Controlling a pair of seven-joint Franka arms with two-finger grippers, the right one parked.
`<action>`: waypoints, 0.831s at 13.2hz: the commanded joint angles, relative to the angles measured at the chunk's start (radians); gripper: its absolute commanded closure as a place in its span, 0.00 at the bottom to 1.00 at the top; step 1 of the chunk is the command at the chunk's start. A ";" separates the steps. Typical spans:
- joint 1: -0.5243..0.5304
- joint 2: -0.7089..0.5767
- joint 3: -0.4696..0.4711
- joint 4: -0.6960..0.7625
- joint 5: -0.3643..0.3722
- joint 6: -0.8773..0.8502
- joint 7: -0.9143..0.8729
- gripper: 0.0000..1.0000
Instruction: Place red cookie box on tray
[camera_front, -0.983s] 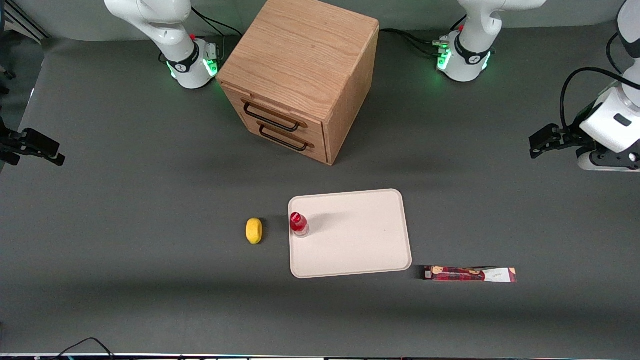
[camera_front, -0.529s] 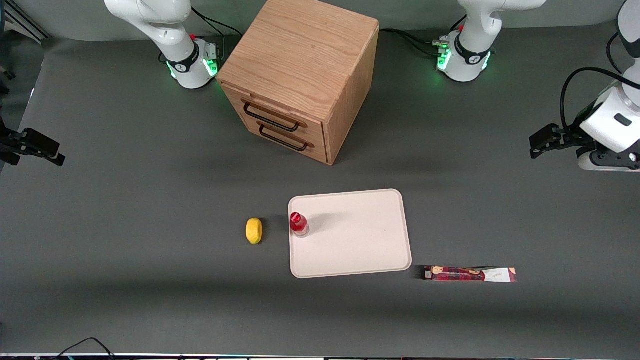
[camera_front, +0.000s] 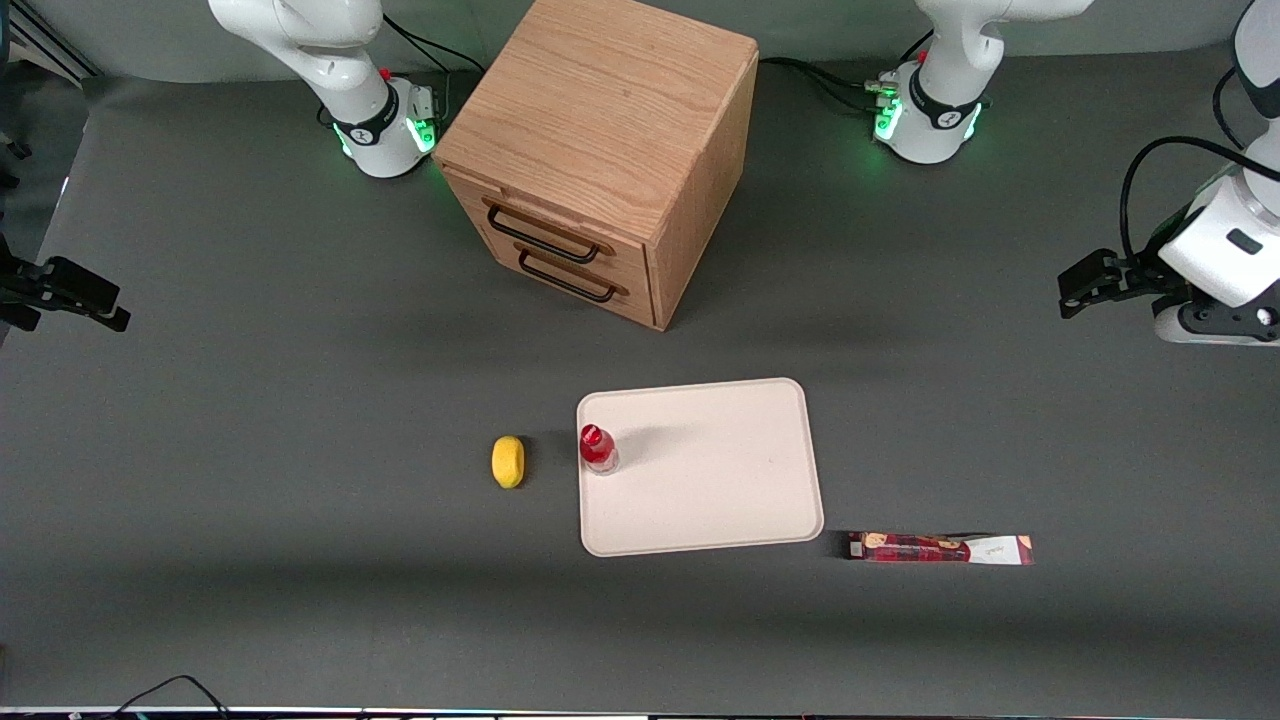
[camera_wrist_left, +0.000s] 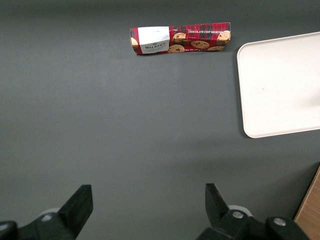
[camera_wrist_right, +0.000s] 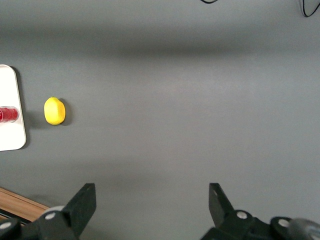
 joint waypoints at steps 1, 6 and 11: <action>-0.016 0.053 0.007 0.060 0.001 -0.014 0.075 0.00; -0.016 0.160 0.001 0.143 0.000 -0.010 0.297 0.00; -0.012 0.280 0.003 0.227 -0.003 0.006 0.678 0.00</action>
